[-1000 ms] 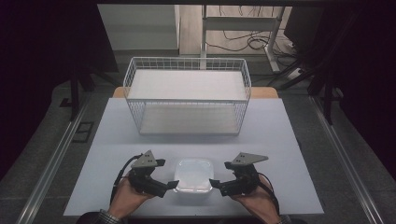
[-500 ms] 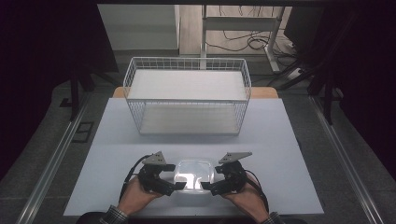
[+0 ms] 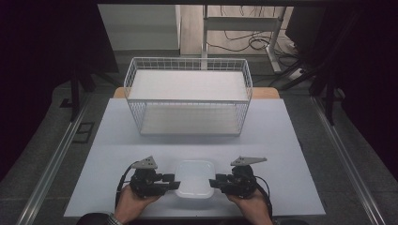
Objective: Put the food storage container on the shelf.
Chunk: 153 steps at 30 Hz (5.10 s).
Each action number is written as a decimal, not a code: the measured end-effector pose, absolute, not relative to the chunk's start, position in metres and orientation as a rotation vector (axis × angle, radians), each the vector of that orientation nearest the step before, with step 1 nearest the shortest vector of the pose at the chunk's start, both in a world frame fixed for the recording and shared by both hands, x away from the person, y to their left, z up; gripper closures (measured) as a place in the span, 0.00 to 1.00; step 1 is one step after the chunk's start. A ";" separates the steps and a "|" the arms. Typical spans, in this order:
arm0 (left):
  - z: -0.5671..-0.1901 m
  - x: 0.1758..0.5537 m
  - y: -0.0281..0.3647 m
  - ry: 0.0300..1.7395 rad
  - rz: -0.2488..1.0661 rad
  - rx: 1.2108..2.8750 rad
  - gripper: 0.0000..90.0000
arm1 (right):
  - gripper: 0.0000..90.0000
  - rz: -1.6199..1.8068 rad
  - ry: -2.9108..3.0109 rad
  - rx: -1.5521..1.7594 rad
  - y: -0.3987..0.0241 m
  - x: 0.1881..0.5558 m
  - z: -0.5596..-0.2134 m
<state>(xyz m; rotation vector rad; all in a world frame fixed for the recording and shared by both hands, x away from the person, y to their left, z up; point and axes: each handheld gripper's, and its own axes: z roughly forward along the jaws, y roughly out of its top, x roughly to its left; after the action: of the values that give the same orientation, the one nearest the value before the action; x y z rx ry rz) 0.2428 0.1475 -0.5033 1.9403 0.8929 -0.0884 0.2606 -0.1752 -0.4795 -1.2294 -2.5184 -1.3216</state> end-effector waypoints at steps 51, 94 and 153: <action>-0.457 0.323 0.160 1.021 0.217 1.793 0.88 | 0.87 -1.664 -2.565 -1.217 -0.156 0.350 -0.445; -0.488 0.401 0.148 1.154 0.296 1.793 0.78 | 0.78 -1.565 -2.640 -1.416 -0.140 0.428 -0.474; -0.513 0.254 0.173 0.897 0.430 1.769 0.04 | 0.99 -1.556 -2.820 -1.011 -0.123 0.357 -0.482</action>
<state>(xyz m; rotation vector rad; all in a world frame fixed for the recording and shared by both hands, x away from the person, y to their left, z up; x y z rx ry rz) 0.2540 0.1734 -0.5132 1.7692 0.8968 0.4302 0.3570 -0.1228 -0.4820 -1.0109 -2.8203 -1.5555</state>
